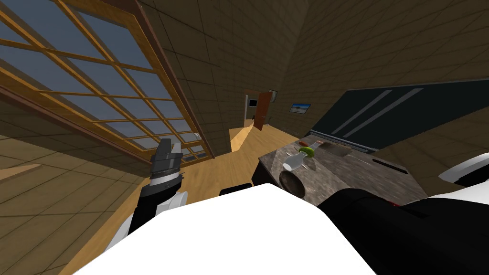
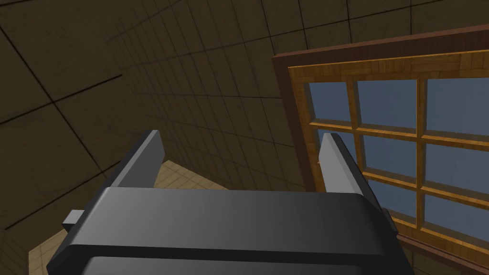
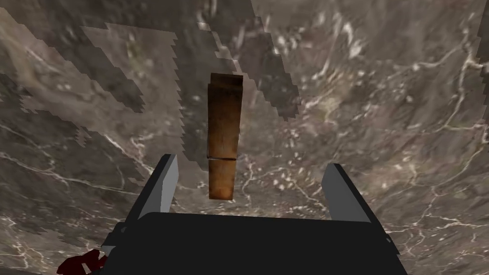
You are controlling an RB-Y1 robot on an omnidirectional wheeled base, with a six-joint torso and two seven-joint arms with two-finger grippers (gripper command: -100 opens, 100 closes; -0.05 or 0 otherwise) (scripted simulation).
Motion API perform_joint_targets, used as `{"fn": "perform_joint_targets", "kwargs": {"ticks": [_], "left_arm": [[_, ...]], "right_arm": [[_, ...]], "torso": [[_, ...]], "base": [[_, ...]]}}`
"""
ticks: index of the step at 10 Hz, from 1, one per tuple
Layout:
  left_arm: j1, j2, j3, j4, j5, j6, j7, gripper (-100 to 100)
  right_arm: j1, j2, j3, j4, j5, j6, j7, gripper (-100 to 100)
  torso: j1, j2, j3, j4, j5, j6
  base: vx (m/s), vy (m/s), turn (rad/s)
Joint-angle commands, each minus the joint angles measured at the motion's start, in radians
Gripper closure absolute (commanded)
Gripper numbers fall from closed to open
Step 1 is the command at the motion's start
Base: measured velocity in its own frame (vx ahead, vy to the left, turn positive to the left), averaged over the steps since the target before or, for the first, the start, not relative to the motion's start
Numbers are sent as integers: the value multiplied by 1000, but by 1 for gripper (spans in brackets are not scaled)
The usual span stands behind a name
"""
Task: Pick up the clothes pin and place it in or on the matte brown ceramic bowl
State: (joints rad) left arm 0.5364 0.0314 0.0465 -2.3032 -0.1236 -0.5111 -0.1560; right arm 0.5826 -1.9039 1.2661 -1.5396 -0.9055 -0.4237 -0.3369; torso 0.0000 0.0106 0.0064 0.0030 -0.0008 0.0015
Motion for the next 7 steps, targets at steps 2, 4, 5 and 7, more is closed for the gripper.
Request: {"fn": "perform_joint_targets", "kwargs": {"ticks": [2,4,5,7], "left_arm": [[0,0,0,0,0,0,0,0],[1,0,0,0,0,0,0,0],[1,0,0,0,0,0,0,0],[1,0,0,0,0,0,0,0]], "right_arm": [[-8,22,-11,-4,-16,42,-47,-100],[-6,17,-9,-4,-14,34,-40,100],[-6,17,-9,-4,-14,33,-39,100],[-6,15,-8,-3,-14,33,-40,100]], "torso": [[1,2,1,1,0,1],[-1,-4,-2,-1,0,2],[-2,-8,-5,-2,0,2],[-5,-11,-6,-2,-4,1]], "base": [[-207,27,264],[-42,6,5],[-8,-1,-5],[0,0,0]]}}
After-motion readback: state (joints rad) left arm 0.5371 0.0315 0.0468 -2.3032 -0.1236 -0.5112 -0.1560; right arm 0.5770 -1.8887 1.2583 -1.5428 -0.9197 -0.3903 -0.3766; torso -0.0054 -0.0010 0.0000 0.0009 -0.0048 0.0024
